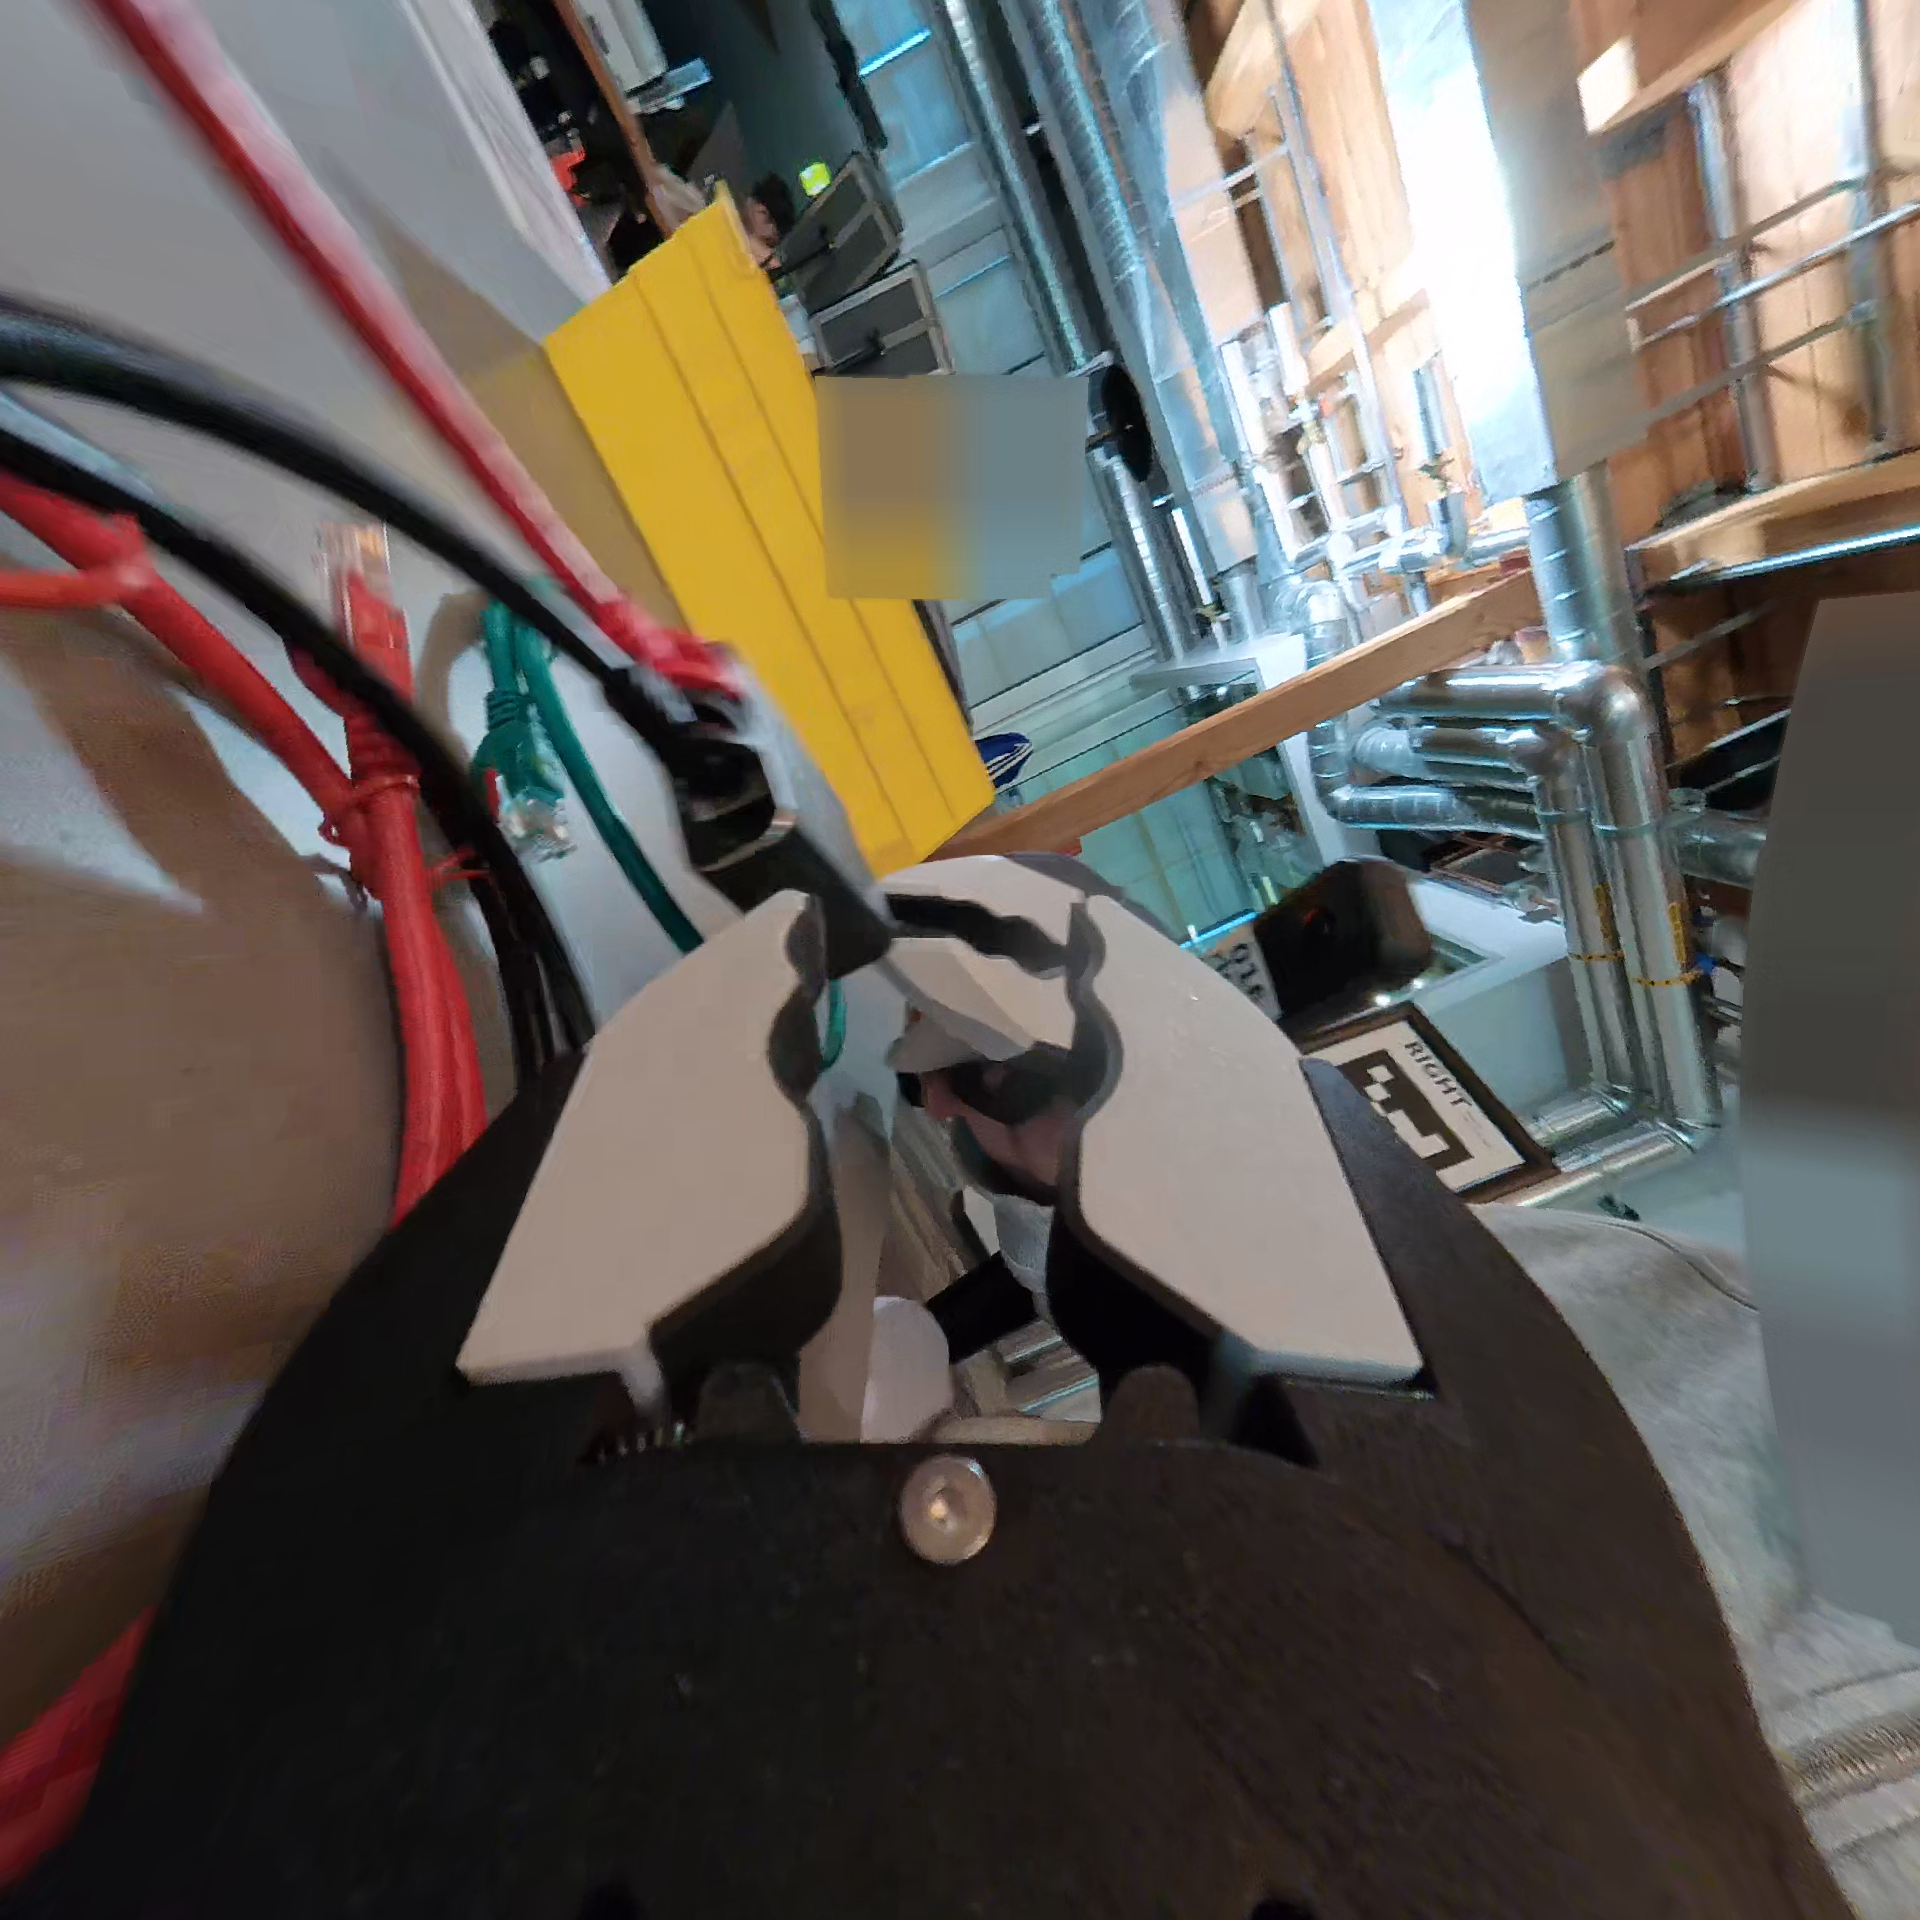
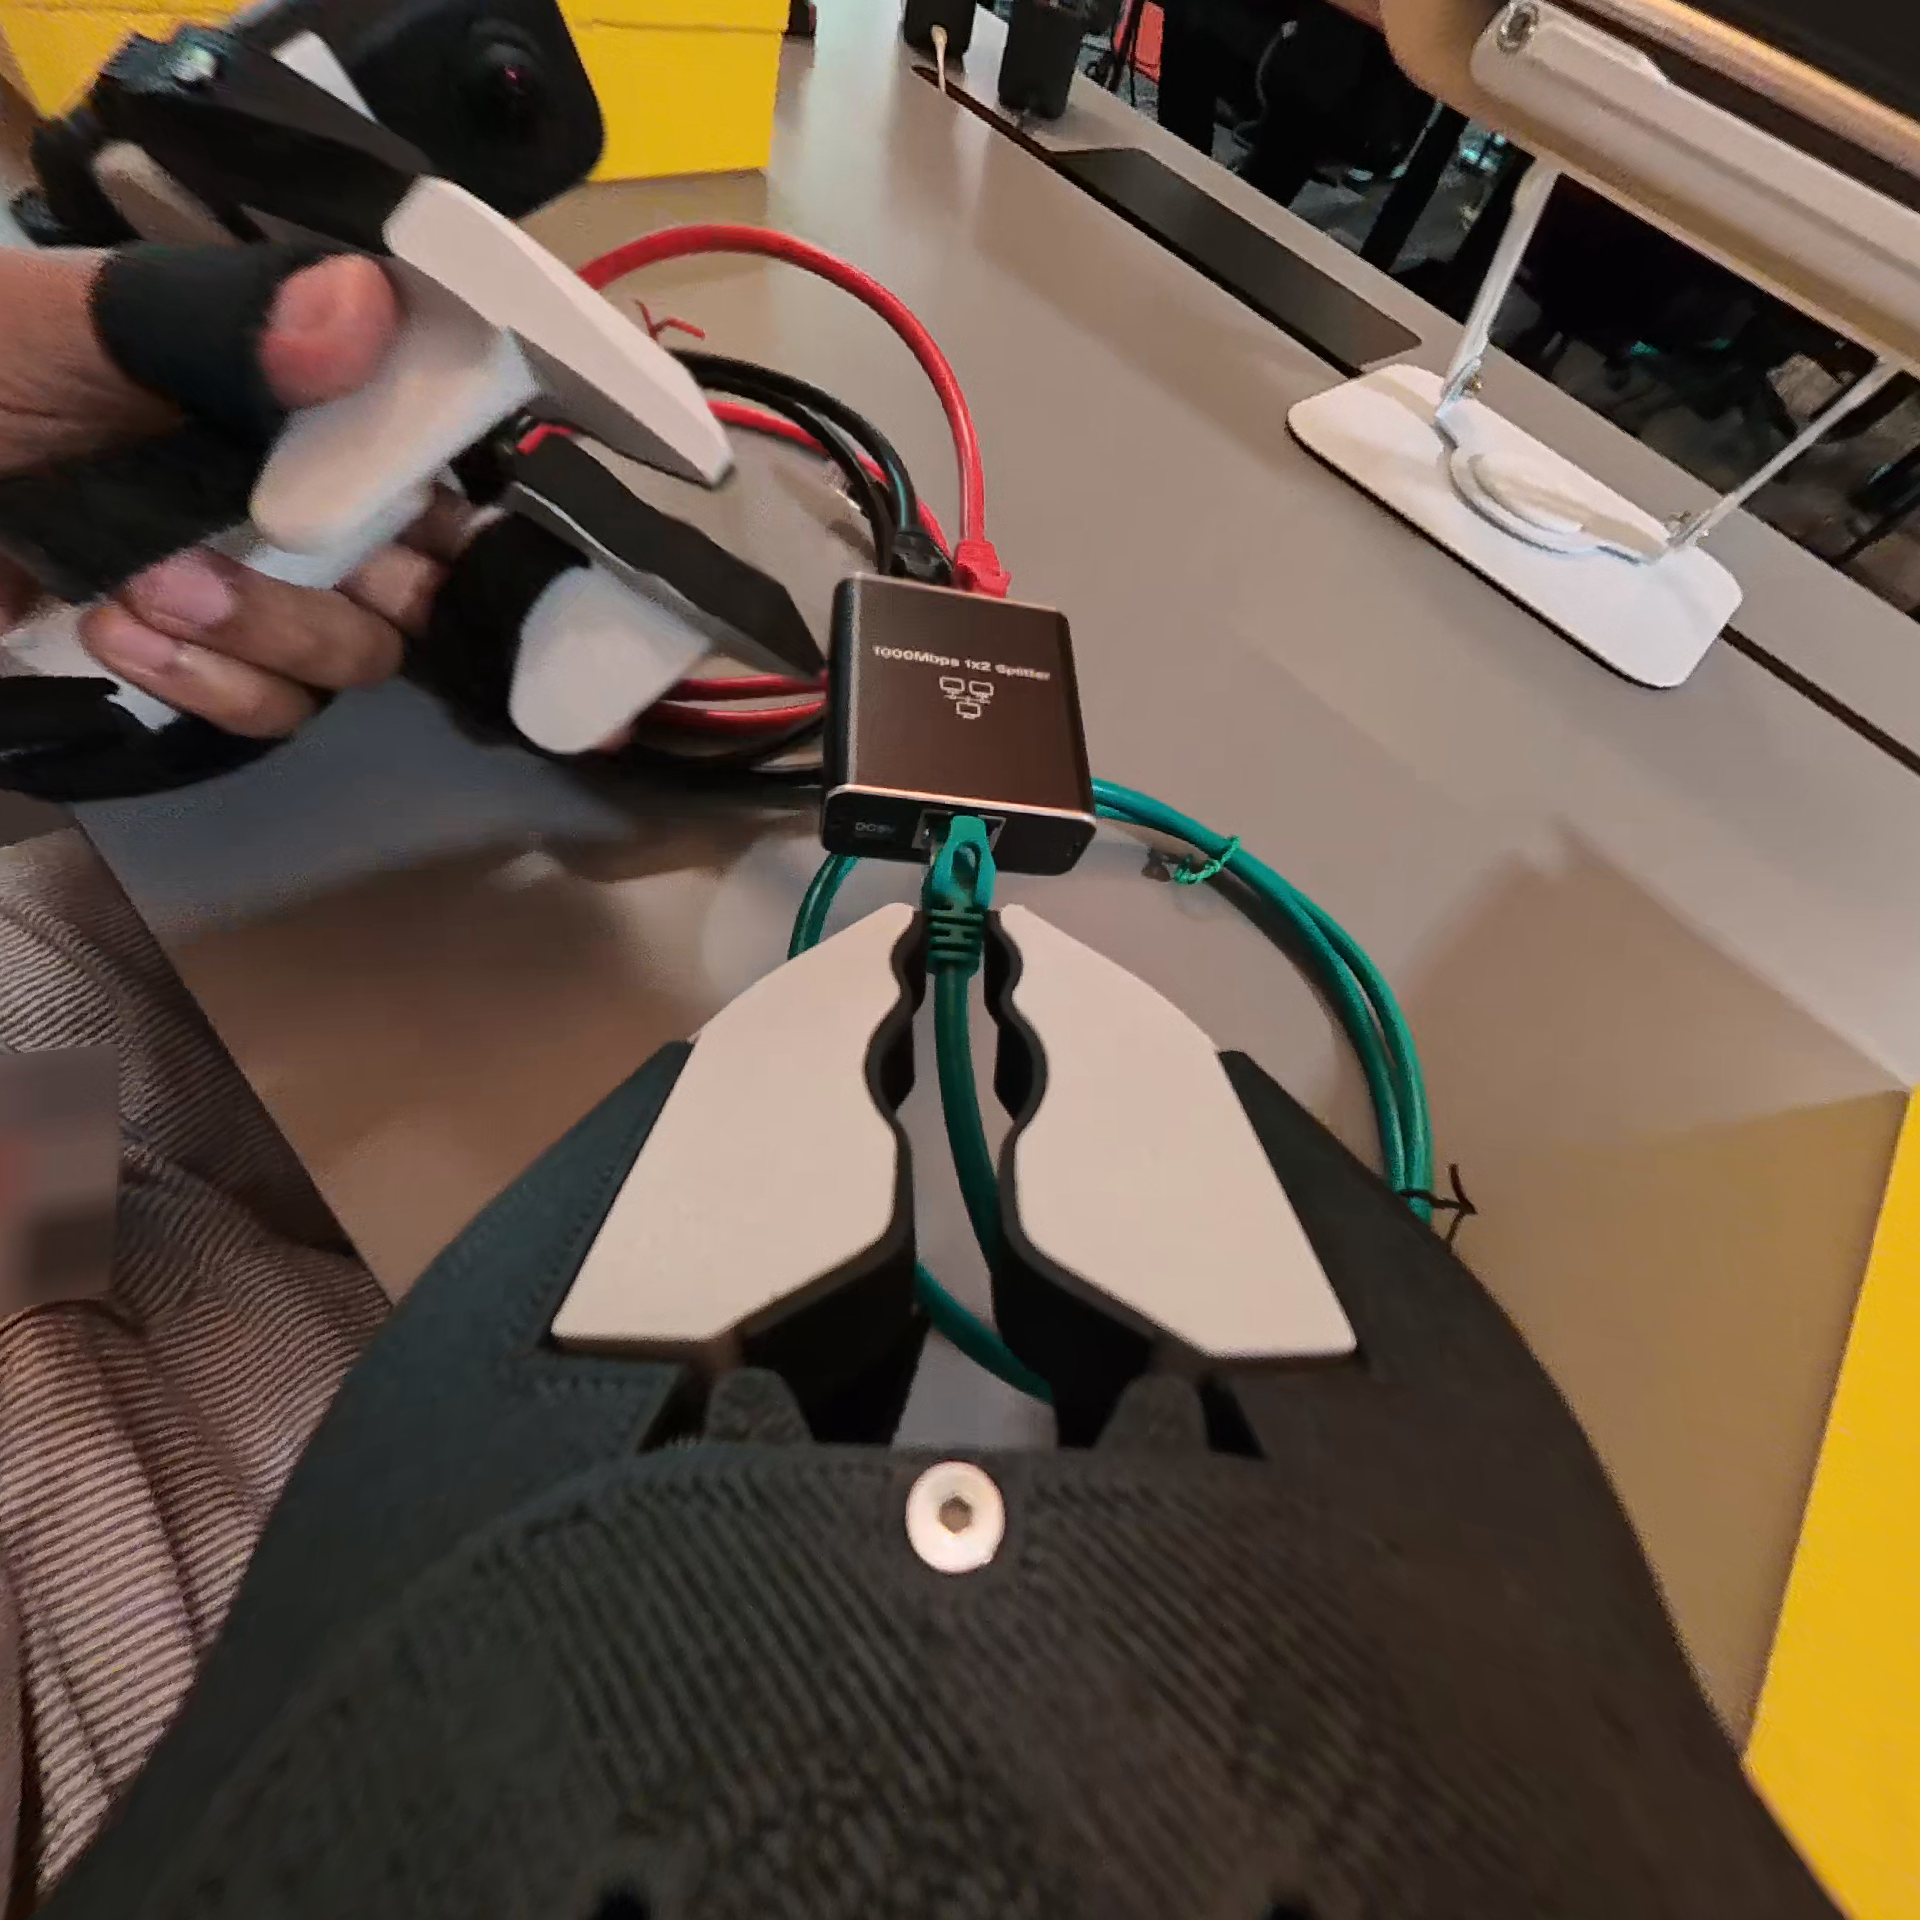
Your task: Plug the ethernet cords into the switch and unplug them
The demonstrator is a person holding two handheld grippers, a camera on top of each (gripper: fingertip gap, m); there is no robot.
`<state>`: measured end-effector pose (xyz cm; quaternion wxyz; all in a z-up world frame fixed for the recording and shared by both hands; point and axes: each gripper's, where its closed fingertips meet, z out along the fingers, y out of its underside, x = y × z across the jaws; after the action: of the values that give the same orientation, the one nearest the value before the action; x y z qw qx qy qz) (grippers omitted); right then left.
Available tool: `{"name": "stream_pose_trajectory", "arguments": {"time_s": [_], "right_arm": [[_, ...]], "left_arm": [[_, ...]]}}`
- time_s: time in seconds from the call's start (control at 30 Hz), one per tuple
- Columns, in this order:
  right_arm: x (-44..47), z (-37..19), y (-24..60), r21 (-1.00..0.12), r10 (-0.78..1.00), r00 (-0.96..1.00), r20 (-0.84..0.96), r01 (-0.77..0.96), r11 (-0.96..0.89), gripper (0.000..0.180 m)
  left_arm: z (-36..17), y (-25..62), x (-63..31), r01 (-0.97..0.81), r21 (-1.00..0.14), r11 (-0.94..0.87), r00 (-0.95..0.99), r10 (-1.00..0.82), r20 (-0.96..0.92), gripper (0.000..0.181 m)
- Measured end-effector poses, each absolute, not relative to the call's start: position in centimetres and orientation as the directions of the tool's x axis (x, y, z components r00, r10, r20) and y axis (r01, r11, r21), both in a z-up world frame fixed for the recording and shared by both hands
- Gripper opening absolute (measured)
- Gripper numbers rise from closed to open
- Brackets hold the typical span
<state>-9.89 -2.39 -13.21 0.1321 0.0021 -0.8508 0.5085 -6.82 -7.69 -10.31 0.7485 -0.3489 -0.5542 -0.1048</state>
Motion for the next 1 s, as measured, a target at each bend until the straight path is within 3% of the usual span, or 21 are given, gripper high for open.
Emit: {"name": "stream_pose_trajectory", "arguments": {"time_s": [0.2,0.57,1.0], "right_arm": [[-11.0,-13.5,-2.1,-0.869,0.161,-0.965,0.206,-0.105,0.484,0.0],[-11.4,-13.1,-1.9,-0.911,0.162,-0.986,-0.032,0.096,0.402,0.033],[-9.2,-14.5,-2.7,-0.874,0.086,-0.994,0.066,-0.016,0.485,0.049]], "left_arm": [[-8.6,-8.5,-6.5,0.49,-0.468,0.735,0.424,0.268,0.865,0.039],[-8.0,-8.6,-6.4,0.426,-0.598,0.679,0.459,0.407,0.79,0.039],[-7.0,-9.8,-6.3,0.341,-0.668,0.661,0.472,0.494,0.73,0.039]]}}
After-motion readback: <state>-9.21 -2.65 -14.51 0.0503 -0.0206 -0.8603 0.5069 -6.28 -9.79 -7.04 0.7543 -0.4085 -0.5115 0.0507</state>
